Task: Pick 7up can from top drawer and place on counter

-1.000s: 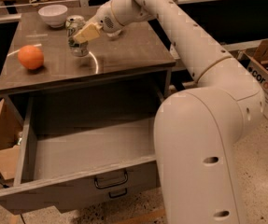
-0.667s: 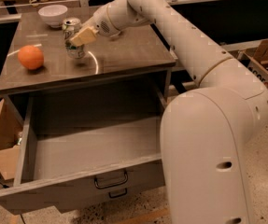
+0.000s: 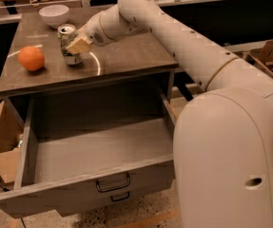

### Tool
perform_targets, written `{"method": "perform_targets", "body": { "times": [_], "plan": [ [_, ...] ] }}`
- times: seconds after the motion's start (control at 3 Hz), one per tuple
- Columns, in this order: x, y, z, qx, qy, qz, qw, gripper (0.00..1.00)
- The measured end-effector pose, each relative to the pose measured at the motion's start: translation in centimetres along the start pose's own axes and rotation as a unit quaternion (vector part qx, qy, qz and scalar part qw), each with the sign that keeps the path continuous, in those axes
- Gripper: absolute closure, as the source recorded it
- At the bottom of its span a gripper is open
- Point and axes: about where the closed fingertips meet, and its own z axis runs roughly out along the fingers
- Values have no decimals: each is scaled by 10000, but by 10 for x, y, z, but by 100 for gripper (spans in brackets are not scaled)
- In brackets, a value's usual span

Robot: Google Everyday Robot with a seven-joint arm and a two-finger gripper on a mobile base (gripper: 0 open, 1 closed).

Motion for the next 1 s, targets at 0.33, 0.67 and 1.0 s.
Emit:
{"method": "perform_targets", "body": {
  "times": [0.33,0.67,1.0],
  "plan": [
    [-3,15,10,-23,32,-95,9999,12],
    [7,20,4,30,114,16,9999,0],
    [38,18,-23,192,252,402,9987,0]
  ]
}}
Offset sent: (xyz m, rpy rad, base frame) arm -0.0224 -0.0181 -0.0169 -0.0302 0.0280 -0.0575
